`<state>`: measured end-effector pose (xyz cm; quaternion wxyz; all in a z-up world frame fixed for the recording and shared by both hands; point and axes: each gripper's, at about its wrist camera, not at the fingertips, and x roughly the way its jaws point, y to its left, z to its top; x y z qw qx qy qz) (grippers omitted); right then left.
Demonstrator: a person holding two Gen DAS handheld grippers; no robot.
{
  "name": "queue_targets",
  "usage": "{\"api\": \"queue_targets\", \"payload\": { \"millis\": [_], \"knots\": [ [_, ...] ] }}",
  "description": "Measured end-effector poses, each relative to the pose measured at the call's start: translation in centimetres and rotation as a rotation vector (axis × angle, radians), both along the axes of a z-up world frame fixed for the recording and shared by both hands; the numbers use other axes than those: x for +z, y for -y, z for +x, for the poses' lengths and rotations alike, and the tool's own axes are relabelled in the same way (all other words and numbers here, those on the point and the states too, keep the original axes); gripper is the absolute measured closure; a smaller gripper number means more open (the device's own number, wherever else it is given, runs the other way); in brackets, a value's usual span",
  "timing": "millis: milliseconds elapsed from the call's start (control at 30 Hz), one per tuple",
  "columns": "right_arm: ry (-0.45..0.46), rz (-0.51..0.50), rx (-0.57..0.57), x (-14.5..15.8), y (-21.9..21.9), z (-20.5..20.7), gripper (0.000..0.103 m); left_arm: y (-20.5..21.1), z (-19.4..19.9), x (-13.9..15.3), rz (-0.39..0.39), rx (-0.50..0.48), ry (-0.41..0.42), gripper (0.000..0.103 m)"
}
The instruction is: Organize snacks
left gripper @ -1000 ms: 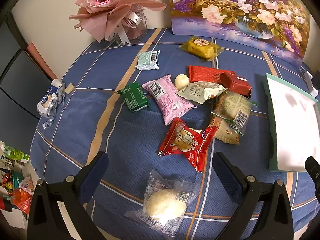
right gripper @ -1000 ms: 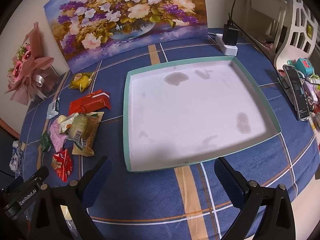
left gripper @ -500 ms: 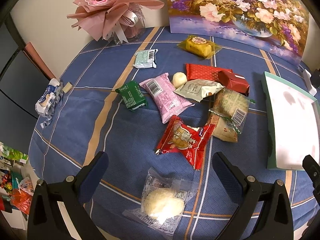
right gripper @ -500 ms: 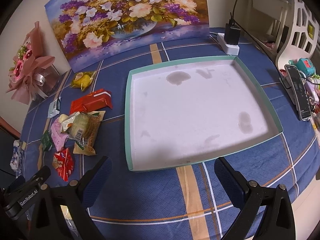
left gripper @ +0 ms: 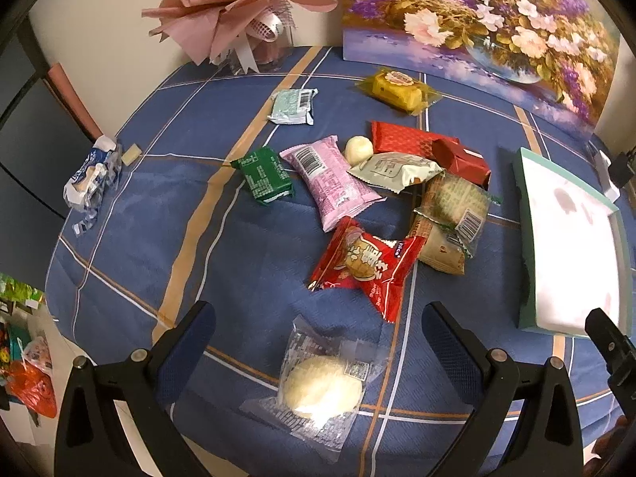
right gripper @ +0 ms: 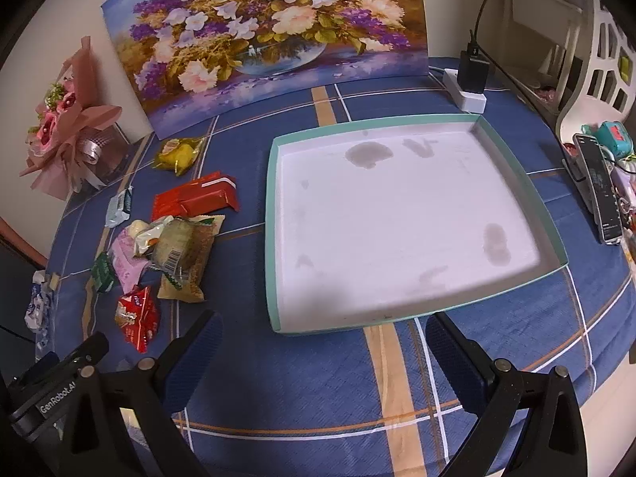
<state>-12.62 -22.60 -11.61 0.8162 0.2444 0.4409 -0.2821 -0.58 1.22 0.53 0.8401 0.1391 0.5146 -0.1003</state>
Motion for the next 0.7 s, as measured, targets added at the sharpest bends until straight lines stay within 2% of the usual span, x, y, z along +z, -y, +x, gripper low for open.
{"api": "queue_targets", "payload": {
  "millis": [233,533,700],
  "knots": [
    [0.008,0.02,0.02,-0.1,-0.4,0.1,0.0,-1.4,-0.1,1.1,-0.037,-0.01,0.055,0.0],
    [0.013,0.043,0.06,-0.4,-1.1,0.6,0.0,-3.5,-0.4,1.1,-0.033,-0.041,0.015,0.0],
    [0.042,0.076,0.144,-0.5,-2.9,1.7,0.0,-4.3,-0.5,0.0,-0.032,-0.077,-0.018,0.0]
  ]
}}
